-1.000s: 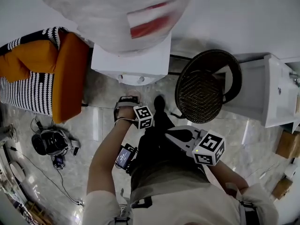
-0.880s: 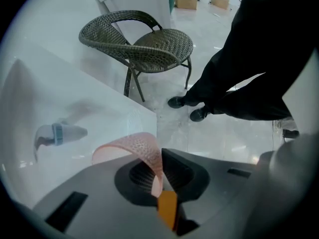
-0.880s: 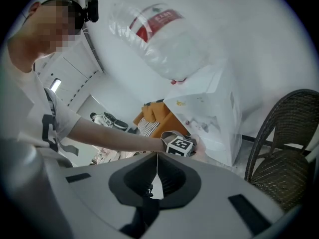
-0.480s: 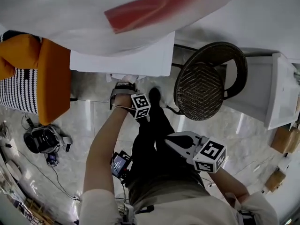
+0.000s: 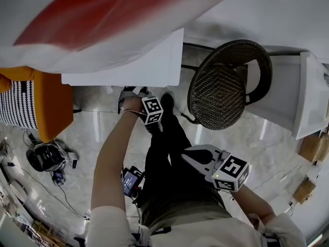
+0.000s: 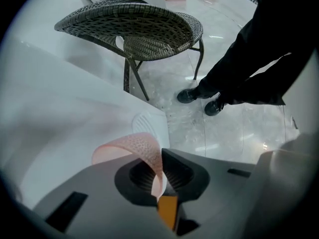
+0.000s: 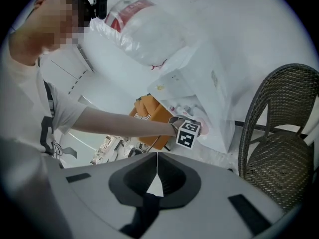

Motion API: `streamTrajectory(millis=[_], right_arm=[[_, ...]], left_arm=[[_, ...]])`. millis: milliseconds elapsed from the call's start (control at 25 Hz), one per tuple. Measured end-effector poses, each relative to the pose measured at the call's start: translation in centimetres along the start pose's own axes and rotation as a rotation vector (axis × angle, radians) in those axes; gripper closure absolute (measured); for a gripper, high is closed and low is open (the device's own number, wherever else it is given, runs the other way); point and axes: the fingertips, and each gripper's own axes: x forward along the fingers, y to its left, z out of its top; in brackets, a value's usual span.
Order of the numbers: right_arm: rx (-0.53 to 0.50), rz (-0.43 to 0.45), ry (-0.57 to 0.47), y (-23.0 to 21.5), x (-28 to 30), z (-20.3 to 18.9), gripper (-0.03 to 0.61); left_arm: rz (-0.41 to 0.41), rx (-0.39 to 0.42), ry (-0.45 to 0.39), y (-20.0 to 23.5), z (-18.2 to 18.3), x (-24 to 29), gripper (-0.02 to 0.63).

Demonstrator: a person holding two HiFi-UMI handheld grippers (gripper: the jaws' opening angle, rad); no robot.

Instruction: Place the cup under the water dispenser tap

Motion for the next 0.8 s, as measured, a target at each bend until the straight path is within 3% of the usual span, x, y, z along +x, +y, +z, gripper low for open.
streamTrajectory(millis=[280,480,800], right_arm=[[0.006,-0.006,-0.005,-0.9,-0.3,-0.7,0.549],[-0.005,-0.005,-0.008,-0.9,-0.5,-1.0,0.55],[-0.016,-0.005,-0.018,-0.7,-0.8,-1.0,0.551]], left_arm=[[-0.005,0.009,0.017,0.2,0.4,0.3,0.543],[0.03,-0.061,0.013,1.0,0.1,0.0,0.457],[0.092,-0.158,-0.029,1.4,-0.6,-1.6,0.411]])
